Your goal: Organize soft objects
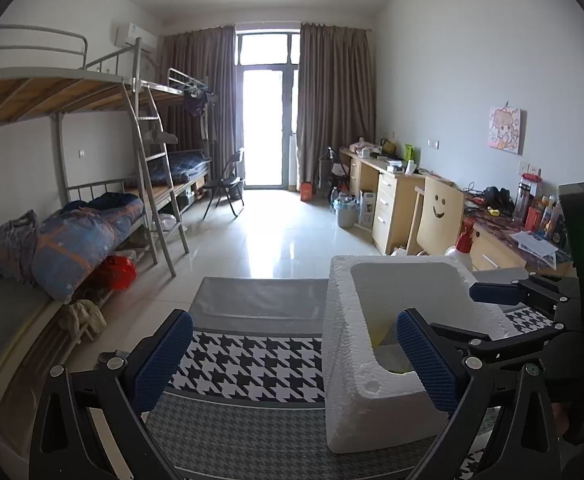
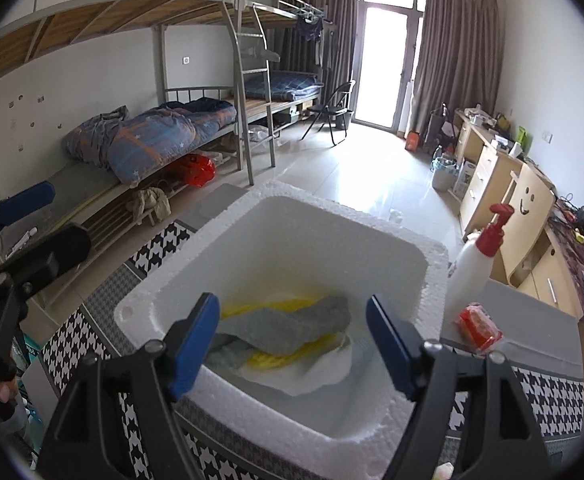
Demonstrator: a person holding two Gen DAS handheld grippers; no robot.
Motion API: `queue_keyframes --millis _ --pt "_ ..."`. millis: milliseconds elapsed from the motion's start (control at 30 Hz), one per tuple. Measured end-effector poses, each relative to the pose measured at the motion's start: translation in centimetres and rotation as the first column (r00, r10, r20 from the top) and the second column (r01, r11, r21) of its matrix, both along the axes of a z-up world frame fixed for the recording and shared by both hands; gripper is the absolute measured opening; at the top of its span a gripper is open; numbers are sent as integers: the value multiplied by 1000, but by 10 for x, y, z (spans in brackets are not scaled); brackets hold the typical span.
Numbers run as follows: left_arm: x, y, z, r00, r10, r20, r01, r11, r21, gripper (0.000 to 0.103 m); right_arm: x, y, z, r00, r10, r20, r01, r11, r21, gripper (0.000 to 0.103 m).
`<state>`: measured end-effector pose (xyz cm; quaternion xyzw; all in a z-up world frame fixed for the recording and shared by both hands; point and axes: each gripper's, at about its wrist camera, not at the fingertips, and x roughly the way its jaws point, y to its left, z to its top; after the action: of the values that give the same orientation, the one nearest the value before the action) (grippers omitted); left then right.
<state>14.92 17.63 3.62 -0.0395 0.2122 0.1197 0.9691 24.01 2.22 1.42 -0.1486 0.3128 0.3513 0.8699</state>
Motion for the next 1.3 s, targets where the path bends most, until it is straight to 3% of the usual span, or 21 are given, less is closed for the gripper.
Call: queue_keyframes --millis 500,900,1300 --pt "-10 -25 9 999 -25 22 25 999 26 102 -25 -36 24 997 -47 62 41 995 86 80" --pt "-20 -46 19 997 -64 49 61 997 52 102 -39 -63 37 991 -88 96 73 985 157 90" --pt "-32 -73 22 991 -112 70 108 992 63 102 -59 -98 42 982 -146 118 117 968 222 91"
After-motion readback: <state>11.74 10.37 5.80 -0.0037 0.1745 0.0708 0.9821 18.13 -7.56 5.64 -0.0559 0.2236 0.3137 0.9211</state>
